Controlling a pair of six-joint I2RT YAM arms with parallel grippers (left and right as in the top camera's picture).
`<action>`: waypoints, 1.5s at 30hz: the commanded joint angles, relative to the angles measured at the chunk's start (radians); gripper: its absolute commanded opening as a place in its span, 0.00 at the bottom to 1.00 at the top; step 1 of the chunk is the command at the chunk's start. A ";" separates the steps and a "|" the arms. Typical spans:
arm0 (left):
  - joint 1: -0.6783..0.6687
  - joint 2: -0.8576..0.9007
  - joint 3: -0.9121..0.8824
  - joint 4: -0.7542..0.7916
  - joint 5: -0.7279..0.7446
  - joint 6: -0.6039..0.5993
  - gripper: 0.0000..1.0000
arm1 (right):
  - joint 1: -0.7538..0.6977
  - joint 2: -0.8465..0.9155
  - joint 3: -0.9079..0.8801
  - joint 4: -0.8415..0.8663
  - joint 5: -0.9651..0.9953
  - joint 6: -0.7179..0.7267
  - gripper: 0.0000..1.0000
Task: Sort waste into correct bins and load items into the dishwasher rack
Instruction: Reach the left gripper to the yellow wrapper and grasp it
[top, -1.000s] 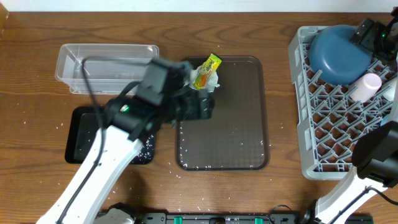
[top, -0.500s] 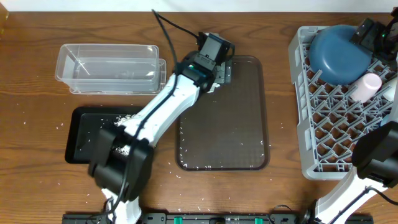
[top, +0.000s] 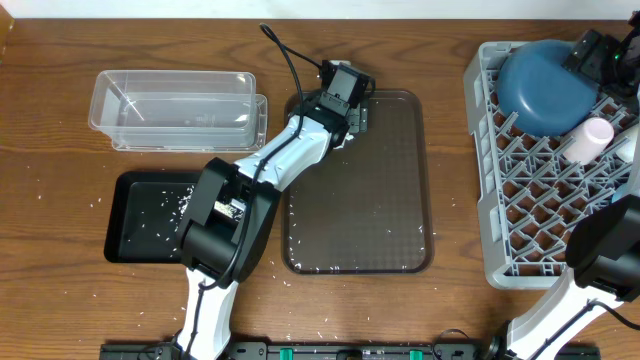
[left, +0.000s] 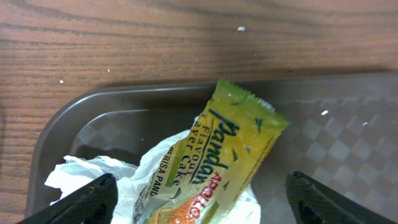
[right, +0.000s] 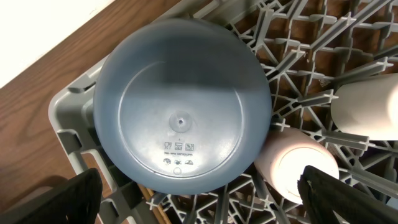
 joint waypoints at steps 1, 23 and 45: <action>0.003 0.009 0.011 -0.011 -0.017 0.007 0.83 | -0.001 -0.026 0.011 -0.001 0.007 0.010 0.99; 0.003 0.022 -0.048 -0.120 -0.006 0.007 0.57 | -0.001 -0.026 0.011 -0.002 0.007 0.010 0.99; -0.016 -0.147 -0.048 -0.185 -0.006 0.001 0.06 | -0.001 -0.026 0.011 -0.001 0.007 0.010 0.99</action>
